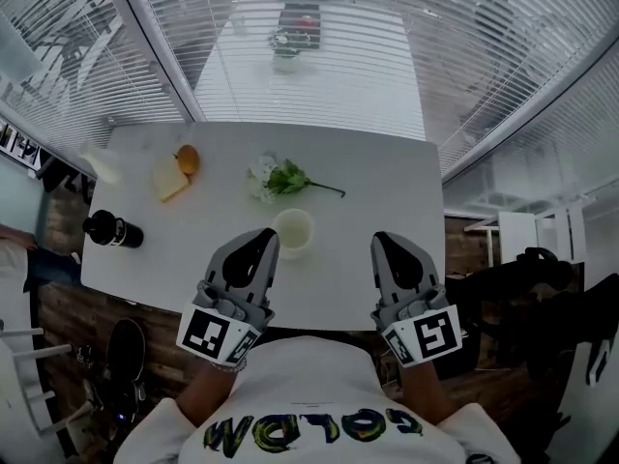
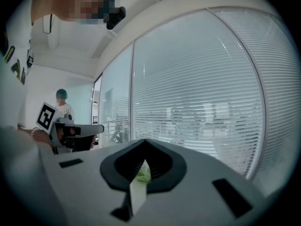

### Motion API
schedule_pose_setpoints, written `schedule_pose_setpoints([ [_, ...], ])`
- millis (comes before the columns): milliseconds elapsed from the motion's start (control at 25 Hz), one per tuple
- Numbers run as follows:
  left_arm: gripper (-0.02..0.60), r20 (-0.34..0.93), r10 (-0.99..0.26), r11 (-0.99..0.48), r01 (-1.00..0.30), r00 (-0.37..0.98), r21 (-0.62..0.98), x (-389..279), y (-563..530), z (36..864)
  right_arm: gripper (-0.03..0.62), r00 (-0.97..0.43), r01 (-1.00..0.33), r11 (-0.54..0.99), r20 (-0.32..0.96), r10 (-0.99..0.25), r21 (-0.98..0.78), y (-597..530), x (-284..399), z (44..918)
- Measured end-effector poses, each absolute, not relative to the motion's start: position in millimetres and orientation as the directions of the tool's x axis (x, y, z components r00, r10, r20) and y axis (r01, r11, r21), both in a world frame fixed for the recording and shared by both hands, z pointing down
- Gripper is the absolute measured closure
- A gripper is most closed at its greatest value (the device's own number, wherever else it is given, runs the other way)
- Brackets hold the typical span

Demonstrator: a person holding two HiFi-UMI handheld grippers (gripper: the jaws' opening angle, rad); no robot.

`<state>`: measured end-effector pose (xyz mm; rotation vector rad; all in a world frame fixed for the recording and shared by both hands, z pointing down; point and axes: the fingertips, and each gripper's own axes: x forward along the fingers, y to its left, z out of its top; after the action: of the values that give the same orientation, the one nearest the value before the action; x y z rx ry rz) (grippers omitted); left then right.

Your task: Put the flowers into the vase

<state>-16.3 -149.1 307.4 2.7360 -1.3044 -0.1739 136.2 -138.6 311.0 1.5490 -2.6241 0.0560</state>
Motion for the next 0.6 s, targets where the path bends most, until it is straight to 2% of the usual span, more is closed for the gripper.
schedule_pose_setpoints([
  [440, 0.561, -0.036, -0.745, -0.663, -0.733, 0.666, 0.154, -33, -164, 323, 0.583, -0.482, -0.864, 0.496, 0.146, -0.864, 0.084, -167, 113, 327],
  [600, 0.532, -0.021, -0.738, -0.669, -0.727, 0.675, 0.157, -35, -167, 333, 0.581, -0.477, -0.853, 0.505, 0.195, -0.857, 0.130, -183, 111, 343],
])
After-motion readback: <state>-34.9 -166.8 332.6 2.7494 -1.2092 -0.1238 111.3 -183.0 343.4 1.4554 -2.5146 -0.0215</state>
